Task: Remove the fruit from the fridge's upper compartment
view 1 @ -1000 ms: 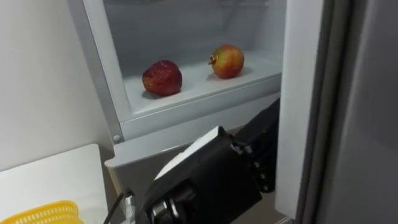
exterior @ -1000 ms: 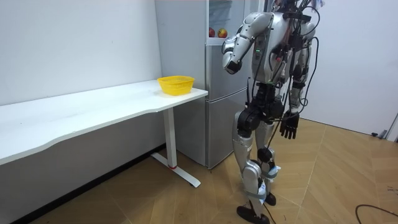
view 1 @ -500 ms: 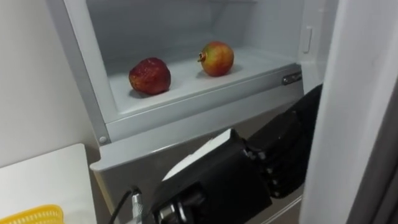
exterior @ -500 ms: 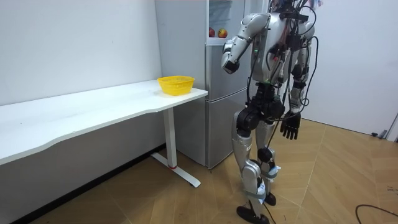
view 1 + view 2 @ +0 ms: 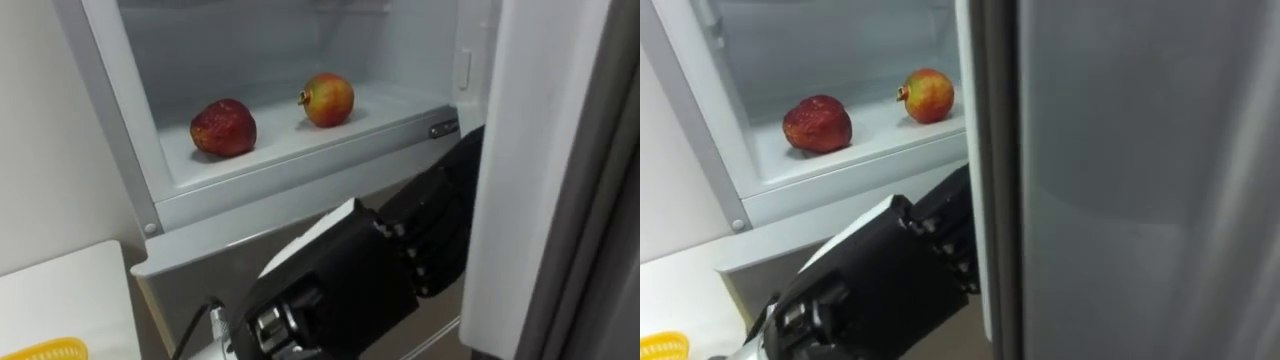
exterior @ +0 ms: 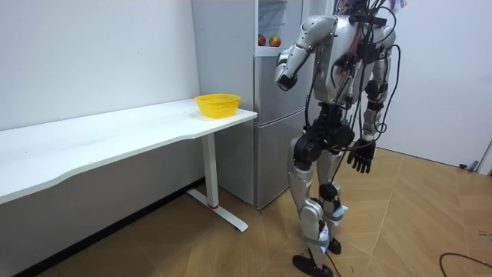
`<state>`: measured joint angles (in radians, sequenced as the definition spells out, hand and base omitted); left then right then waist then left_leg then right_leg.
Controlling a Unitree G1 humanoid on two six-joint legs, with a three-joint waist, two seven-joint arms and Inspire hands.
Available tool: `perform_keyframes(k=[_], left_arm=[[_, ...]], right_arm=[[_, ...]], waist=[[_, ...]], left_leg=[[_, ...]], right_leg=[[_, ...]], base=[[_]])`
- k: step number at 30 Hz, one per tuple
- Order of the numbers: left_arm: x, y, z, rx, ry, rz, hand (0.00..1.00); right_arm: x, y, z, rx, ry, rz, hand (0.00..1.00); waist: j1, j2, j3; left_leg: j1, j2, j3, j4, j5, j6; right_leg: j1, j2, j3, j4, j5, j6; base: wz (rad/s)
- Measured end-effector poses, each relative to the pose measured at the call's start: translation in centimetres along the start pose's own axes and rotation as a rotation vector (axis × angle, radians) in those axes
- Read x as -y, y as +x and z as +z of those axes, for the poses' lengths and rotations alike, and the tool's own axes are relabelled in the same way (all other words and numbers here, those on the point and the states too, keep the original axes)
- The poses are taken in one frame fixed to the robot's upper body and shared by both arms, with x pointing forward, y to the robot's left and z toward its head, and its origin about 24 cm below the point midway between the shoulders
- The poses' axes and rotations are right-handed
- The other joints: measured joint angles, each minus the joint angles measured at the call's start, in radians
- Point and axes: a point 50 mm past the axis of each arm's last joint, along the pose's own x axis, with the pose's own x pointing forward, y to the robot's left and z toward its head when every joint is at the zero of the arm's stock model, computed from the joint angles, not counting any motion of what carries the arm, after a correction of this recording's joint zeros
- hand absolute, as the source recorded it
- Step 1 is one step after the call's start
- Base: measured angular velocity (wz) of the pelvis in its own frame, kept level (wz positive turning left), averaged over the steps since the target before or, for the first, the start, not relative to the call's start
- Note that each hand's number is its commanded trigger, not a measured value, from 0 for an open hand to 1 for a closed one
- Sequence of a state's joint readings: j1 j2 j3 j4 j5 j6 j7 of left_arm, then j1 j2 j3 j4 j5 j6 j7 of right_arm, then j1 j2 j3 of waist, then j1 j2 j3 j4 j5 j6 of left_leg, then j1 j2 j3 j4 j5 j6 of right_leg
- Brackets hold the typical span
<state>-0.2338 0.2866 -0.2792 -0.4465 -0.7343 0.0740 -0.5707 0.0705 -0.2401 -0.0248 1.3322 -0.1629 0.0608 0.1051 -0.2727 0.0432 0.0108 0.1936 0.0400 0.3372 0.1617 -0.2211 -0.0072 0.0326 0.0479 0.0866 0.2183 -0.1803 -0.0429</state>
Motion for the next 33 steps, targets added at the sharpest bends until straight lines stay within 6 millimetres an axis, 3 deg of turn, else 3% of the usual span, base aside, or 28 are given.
perform_keyframes(k=[10, 22, 29, 33], left_arm=[[-0.5, 0.5, 0.2, 0.000, 0.014, -0.008, 0.00], [-1.7, 1.1, -0.1, -0.009, 0.008, 0.018, 0.00], [-2.7, 1.9, -0.4, -0.022, 0.005, 0.073, 0.00], [-2.8, 2.2, -0.3, -0.020, 0.005, 0.083, 0.00]], right_arm=[[0.1, 0.0, -0.2, 0.001, 0.011, -0.009, 0.00], [0.1, -0.1, -0.9, -0.027, 0.020, -0.010, 0.00], [0.1, -0.1, -1.2, -0.050, 0.033, -0.013, 0.00], [0.3, -0.1, -1.1, -0.048, 0.049, -0.025, 0.00]], waist=[[-0.001, 0.014, -0.0004], [-0.029, 0.024, 0.0023], [-0.075, 0.025, 0.0040], [-0.085, 0.024, 0.0042]], left_leg=[[-0.007, 0.006, 0.044, 0.000, 0.000, 0.000], [0.003, 0.005, 0.045, 0.000, 0.000, 0.000], [0.000, 0.010, 0.051, -0.002, 0.000, 0.000], [0.002, 0.019, 0.076, -0.002, 0.000, 0.000]], right_leg=[[-0.013, 0.008, 0.021, -0.014, 0.018, -0.004], [-0.011, 0.014, 0.048, -0.013, 0.018, -0.004], [-0.013, 0.019, 0.055, -0.012, 0.020, -0.007], [-0.014, 0.026, 0.071, -0.012, 0.023, -0.010]], base=[[-0.10], [-0.06], [-0.02], [-0.15]])
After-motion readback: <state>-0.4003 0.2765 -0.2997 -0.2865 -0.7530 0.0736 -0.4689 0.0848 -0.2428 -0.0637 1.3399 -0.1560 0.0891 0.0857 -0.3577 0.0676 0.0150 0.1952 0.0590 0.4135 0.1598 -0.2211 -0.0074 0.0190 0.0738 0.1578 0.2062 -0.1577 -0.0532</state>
